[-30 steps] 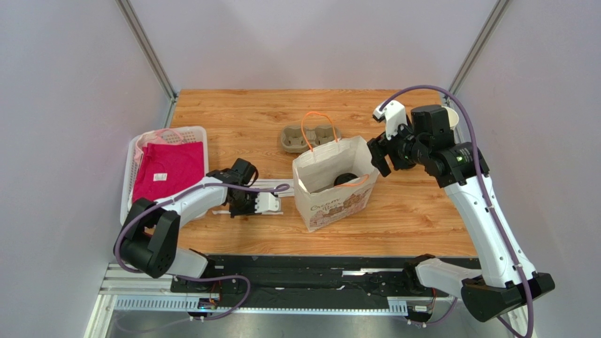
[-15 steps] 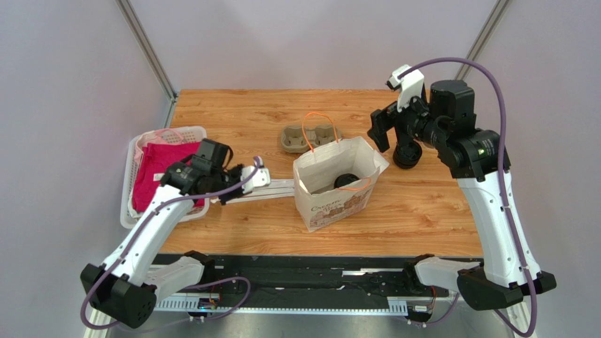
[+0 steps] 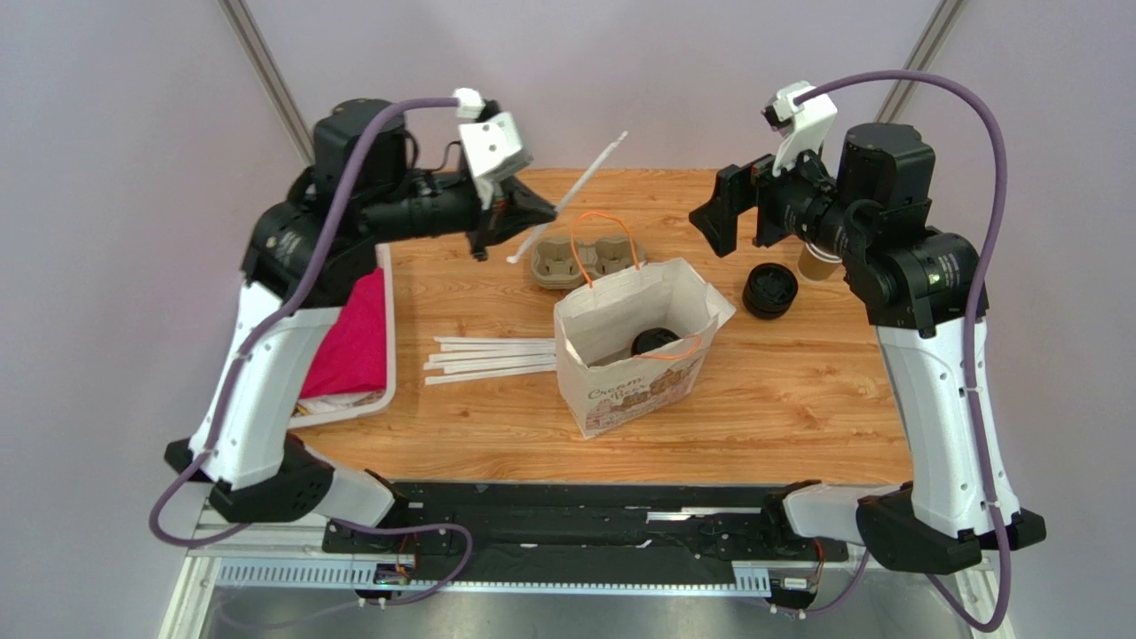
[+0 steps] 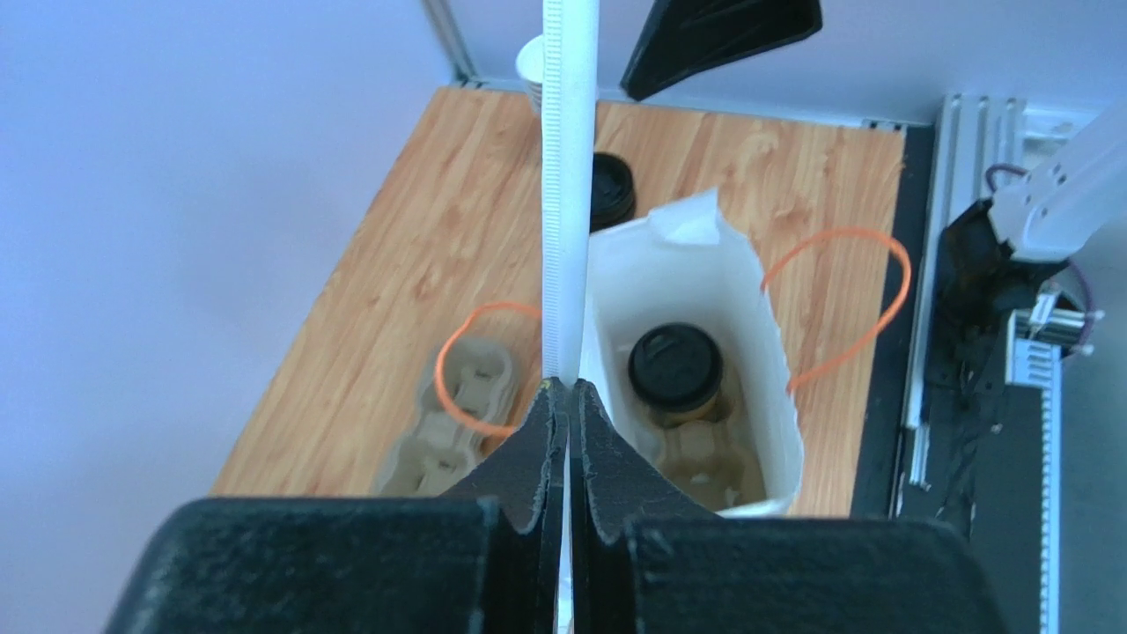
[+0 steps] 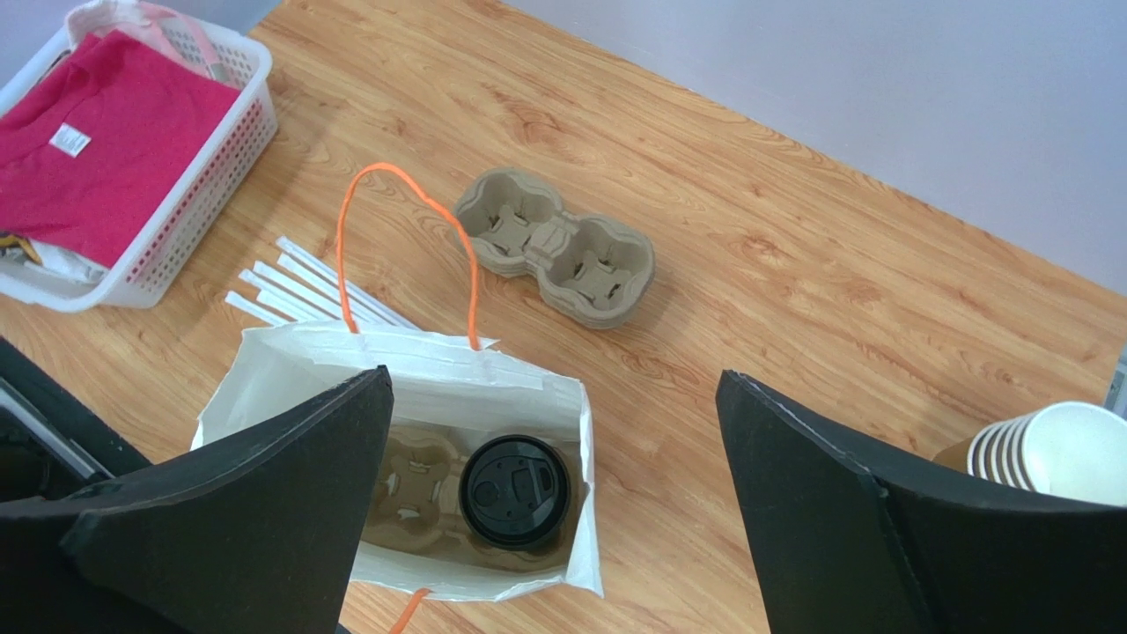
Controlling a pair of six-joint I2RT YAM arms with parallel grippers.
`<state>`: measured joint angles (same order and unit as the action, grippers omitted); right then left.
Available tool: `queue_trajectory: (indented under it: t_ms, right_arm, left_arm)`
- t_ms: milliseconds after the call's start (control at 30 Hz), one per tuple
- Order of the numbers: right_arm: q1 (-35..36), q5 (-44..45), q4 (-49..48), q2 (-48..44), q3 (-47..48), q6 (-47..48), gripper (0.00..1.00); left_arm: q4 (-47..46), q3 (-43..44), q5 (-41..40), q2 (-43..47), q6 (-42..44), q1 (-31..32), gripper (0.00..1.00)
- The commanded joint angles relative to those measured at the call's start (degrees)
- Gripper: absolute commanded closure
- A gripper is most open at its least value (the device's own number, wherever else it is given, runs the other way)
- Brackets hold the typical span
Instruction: Pack the takeout coffee
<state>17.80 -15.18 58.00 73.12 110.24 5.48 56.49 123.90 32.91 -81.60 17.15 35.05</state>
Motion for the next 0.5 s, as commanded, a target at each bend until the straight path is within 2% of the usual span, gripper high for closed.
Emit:
queue_trajectory:
  t_ms: [0,67,167,467]
  right_arm:
    - [-2.68,-0.12,-2.19,-0.52,0.07,-4.68,0.0]
    - [-4.52,0.59,-2.71,-1.22,-2.9,-7.04,0.0]
    - [-7.86,-0.64,-3.15,-2.89,-6.08,-9.16,0.0]
    - [-10.16,-2.13,-2.1,-5.18,-11.53,-8.38,0.0]
  left_arm:
    - [-10.76,-2.41,-2.4,-5.05,-9.31,4.76,1.0]
    - [-16.64,-5.05,-4.68,-5.32,-9.15,7.47,1.0]
    - [-24.29,-14.09,-5.92,-4.88,-10.02,10.11,1.0]
    - [-35.39,-34.05,-9.78,-1.28,-11.0,12.59,1.0]
